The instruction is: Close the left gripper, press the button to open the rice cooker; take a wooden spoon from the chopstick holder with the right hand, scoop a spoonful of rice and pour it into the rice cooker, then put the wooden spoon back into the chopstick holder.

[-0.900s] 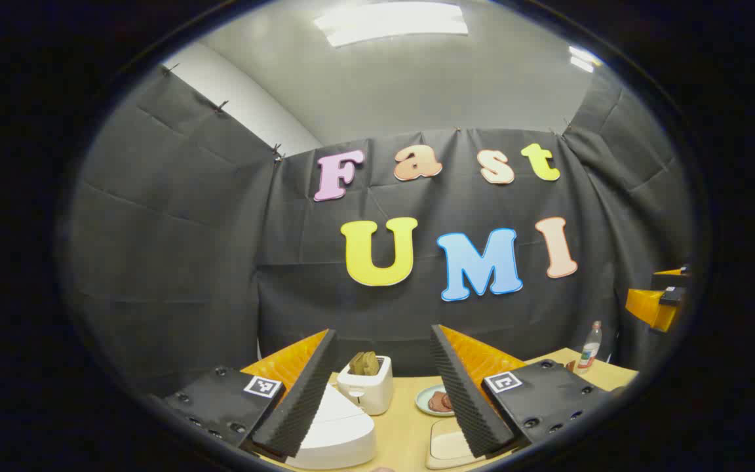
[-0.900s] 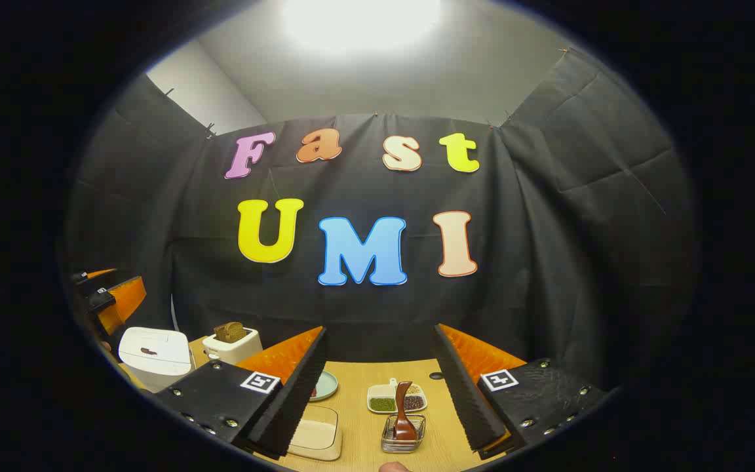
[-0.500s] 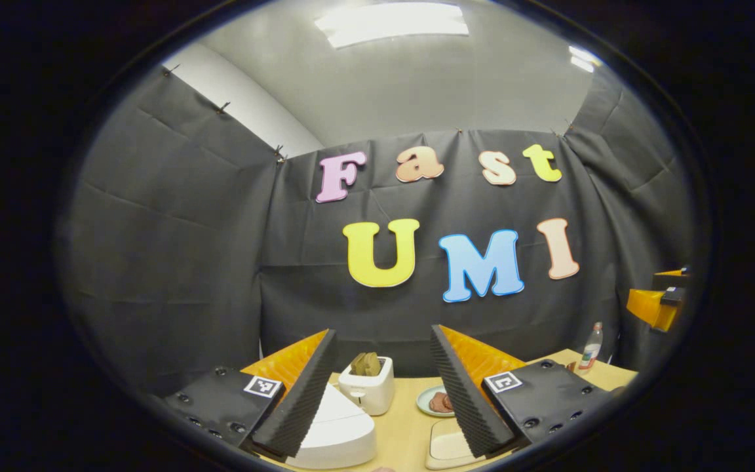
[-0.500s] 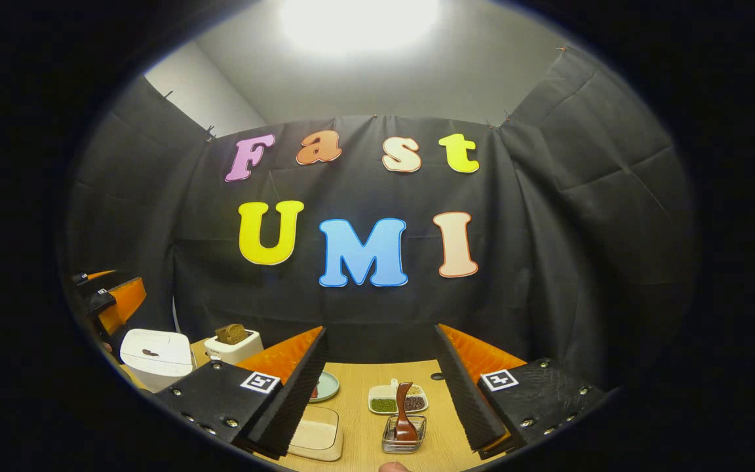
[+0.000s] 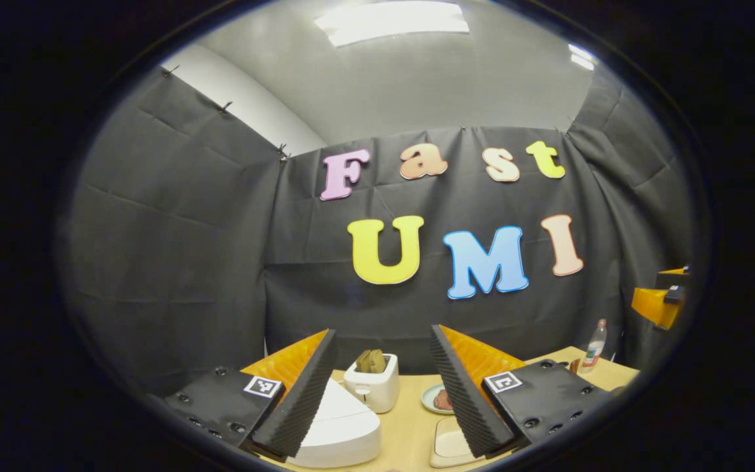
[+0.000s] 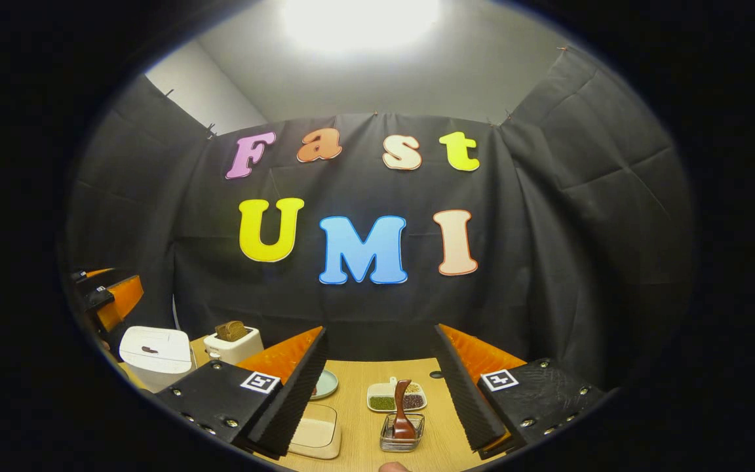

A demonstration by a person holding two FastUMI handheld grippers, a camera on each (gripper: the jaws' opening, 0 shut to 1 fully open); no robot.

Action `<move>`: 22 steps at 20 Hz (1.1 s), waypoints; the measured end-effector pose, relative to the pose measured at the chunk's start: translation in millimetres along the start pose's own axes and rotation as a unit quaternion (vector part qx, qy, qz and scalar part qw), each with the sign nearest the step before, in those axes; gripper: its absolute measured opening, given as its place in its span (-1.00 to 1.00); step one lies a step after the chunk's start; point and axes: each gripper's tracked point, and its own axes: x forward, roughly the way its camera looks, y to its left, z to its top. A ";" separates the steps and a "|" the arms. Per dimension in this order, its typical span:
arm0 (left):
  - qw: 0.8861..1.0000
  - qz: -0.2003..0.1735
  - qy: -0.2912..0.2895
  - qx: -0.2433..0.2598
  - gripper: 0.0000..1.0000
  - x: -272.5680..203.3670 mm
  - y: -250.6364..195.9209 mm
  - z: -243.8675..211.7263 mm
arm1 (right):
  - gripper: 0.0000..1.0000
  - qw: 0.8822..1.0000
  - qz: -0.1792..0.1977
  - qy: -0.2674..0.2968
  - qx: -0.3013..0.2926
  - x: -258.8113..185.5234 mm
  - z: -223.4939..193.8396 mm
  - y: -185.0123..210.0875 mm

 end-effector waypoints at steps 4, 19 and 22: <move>1.000 0.001 -0.004 -0.004 0.82 -1.7 4.3 3.0 | 0.92 1.000 0.004 0.000 -0.003 0.3 -0.3 3.2; 0.999 0.035 0.027 0.008 -0.72 6.8 30.4 -19.5 | 0.92 1.000 0.010 0.005 -0.005 -0.8 -6.2 12.6; 0.999 0.041 0.031 0.014 -0.83 10.0 38.2 -28.1 | 0.92 1.000 0.004 0.005 -0.005 -2.5 -6.9 12.1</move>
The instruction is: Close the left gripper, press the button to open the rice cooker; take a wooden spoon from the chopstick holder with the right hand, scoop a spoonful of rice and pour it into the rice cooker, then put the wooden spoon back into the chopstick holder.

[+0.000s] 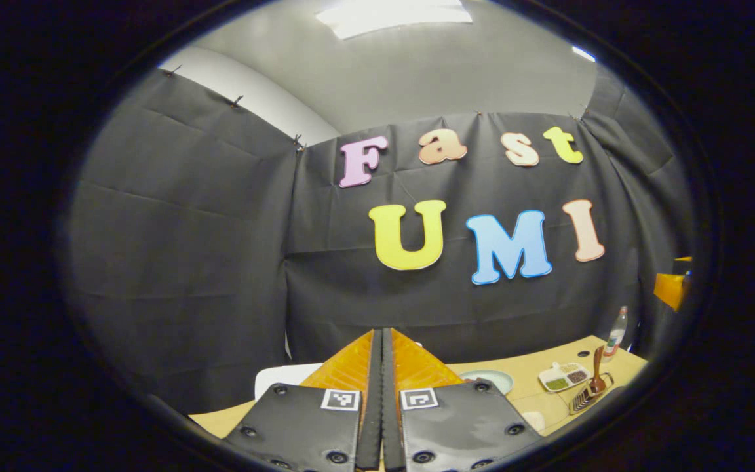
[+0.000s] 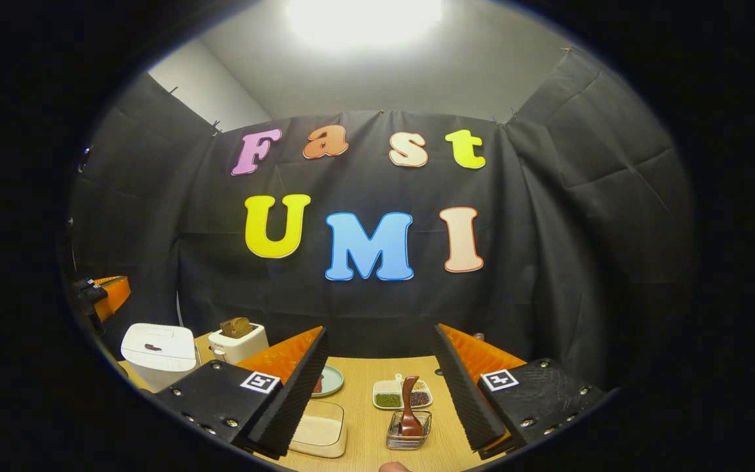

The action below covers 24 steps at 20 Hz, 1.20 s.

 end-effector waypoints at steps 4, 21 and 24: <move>1.000 0.013 0.008 0.006 -0.82 12.5 17.9 -12.0 | 0.92 1.000 -0.008 0.004 0.001 -2.1 -3.7 0.3; 0.984 0.036 0.173 -0.010 -0.87 71.0 79.1 -162.7 | 0.92 0.998 -0.037 0.035 -0.034 -13.7 -14.9 6.2; 0.980 0.042 0.195 -0.021 -0.82 74.2 84.5 -180.1 | 0.92 0.998 -0.043 0.036 -0.040 -14.8 -14.6 1.6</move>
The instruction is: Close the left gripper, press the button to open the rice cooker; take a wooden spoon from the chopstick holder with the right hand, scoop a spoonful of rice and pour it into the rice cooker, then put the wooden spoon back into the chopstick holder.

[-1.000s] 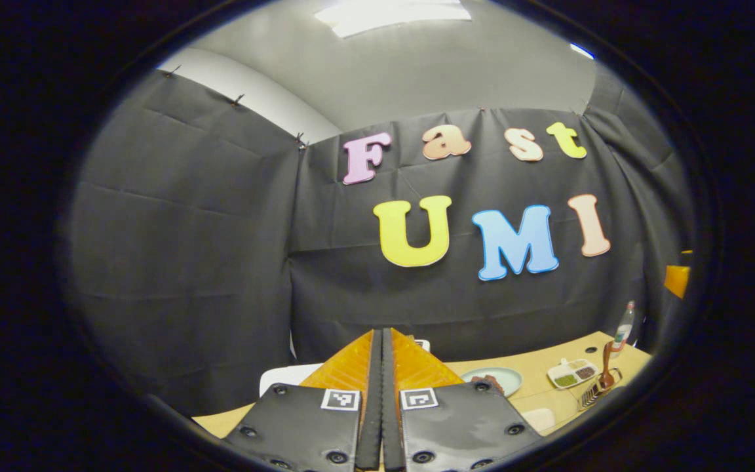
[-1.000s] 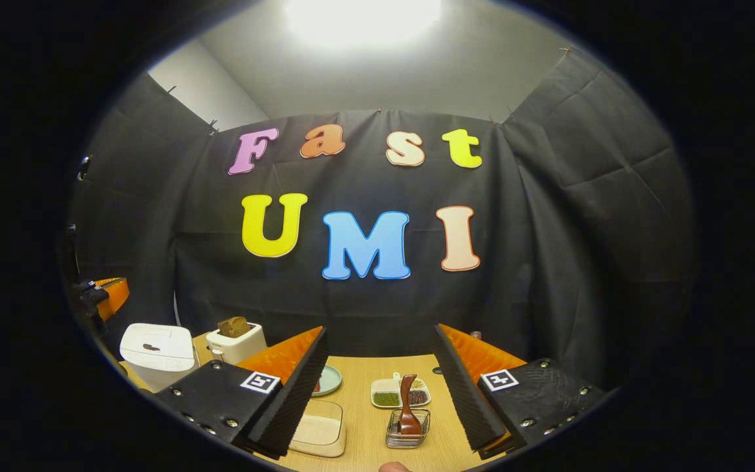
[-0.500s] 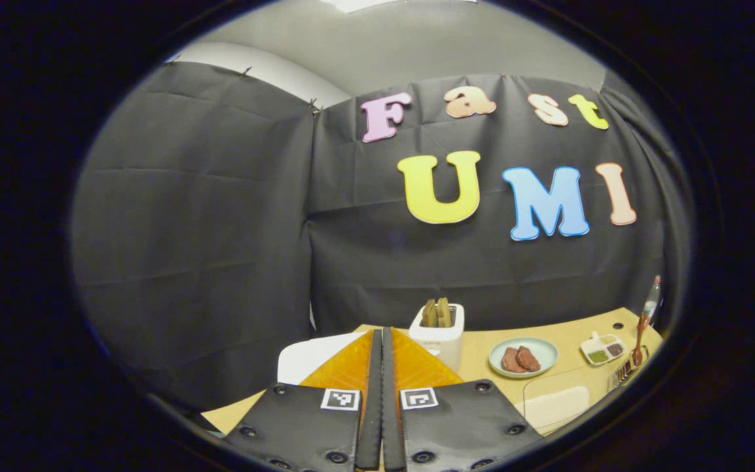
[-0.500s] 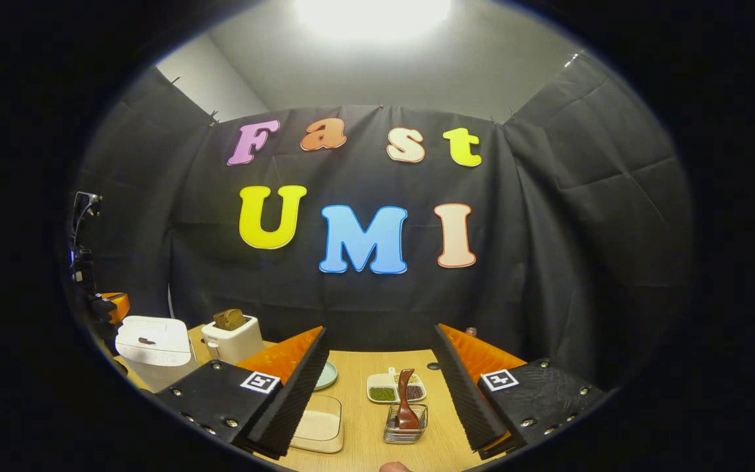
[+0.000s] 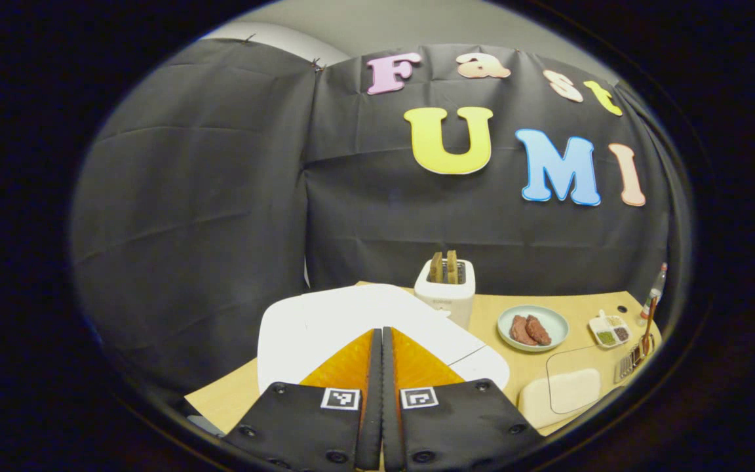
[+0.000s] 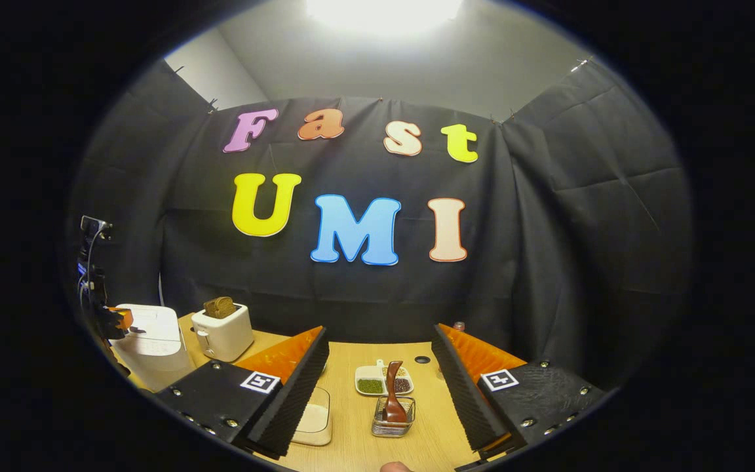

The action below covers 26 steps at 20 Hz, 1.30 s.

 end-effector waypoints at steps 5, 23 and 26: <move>0.999 -0.003 0.051 -0.013 -0.79 8.9 -2.7 -32.6 | 0.92 1.000 0.002 0.007 -0.004 -0.3 -3.9 1.5; 0.997 0.042 -0.052 0.026 -0.81 -16.4 4.8 49.9 | 0.92 1.000 0.011 0.004 0.014 6.3 -9.6 -13.1; 0.998 0.018 -0.062 0.014 -0.79 -27.3 -9.7 60.0 | 0.92 1.000 0.015 0.002 0.018 12.5 -11.2 -17.7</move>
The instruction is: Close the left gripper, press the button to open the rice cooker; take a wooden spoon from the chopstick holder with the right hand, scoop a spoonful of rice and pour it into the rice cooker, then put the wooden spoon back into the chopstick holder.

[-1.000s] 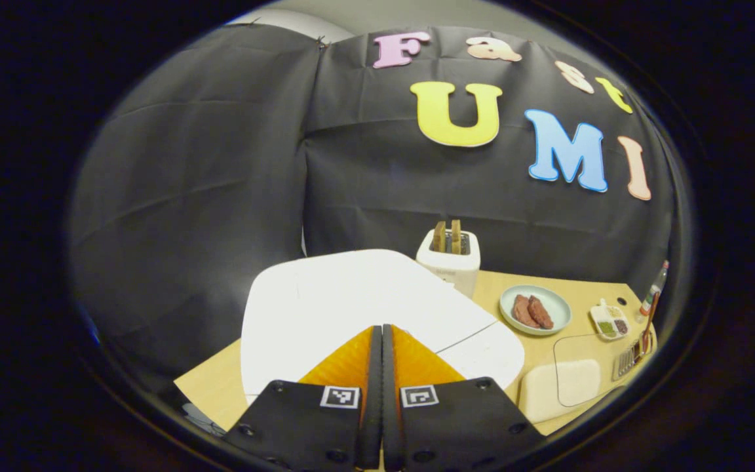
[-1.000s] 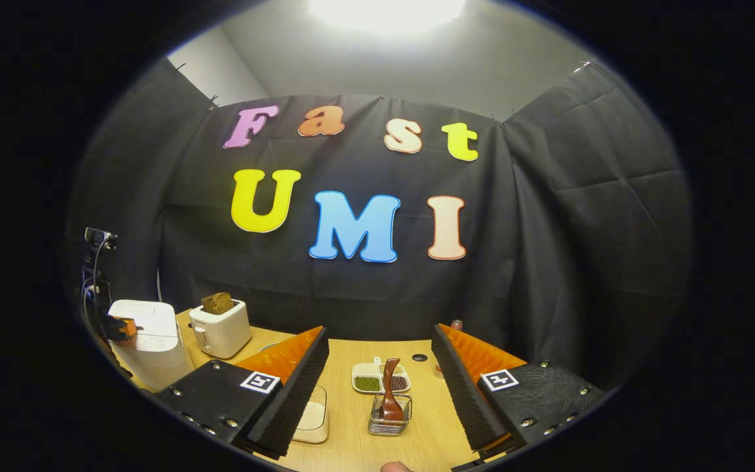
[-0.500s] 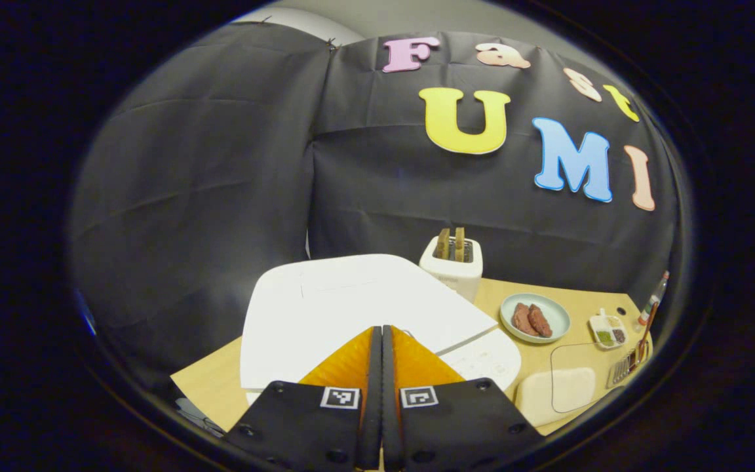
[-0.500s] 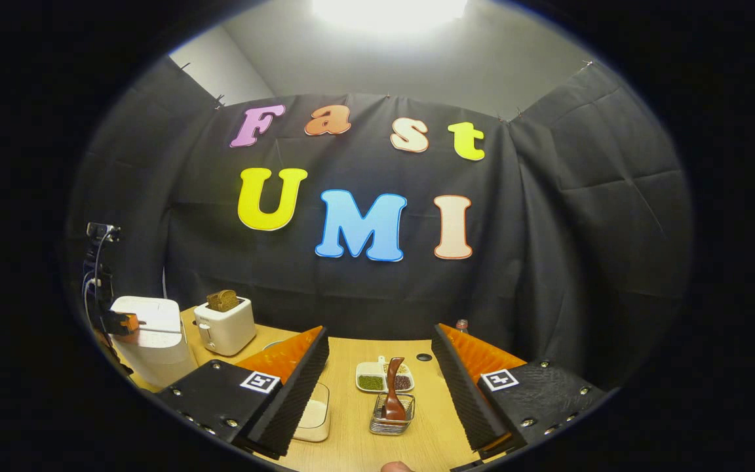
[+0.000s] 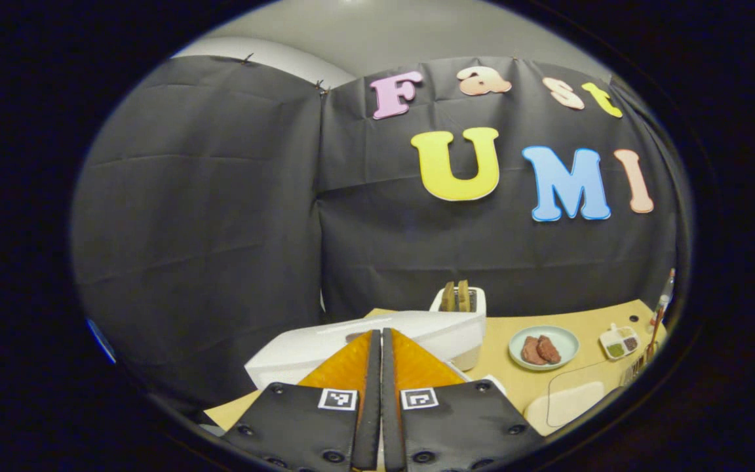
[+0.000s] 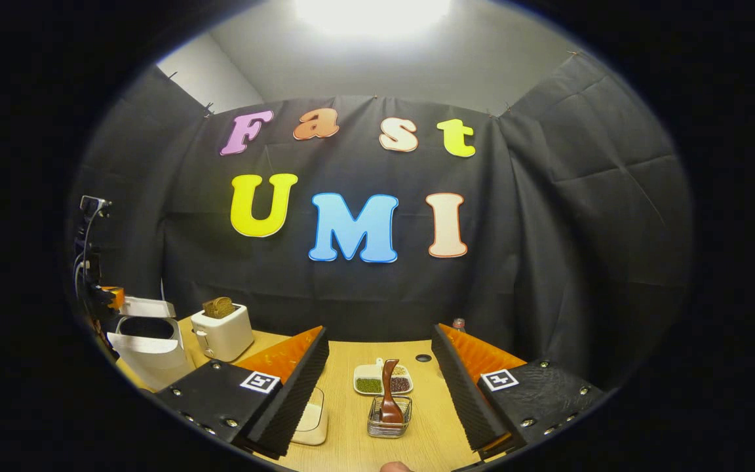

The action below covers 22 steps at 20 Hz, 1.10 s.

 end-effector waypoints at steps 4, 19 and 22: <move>1.000 -0.005 -0.028 0.006 -0.06 -15.0 -9.4 20.8 | 0.92 1.000 0.007 0.002 0.007 13.6 -2.7 -7.0; 0.994 -0.017 -0.110 0.022 0.83 -112.0 -32.3 81.8 | 0.92 0.995 0.042 0.090 0.000 115.9 -60.4 -19.3; 0.994 -0.011 -0.108 0.026 0.92 -125.8 -29.5 81.4 | 0.92 0.990 0.050 0.129 -0.002 136.6 -91.5 -18.8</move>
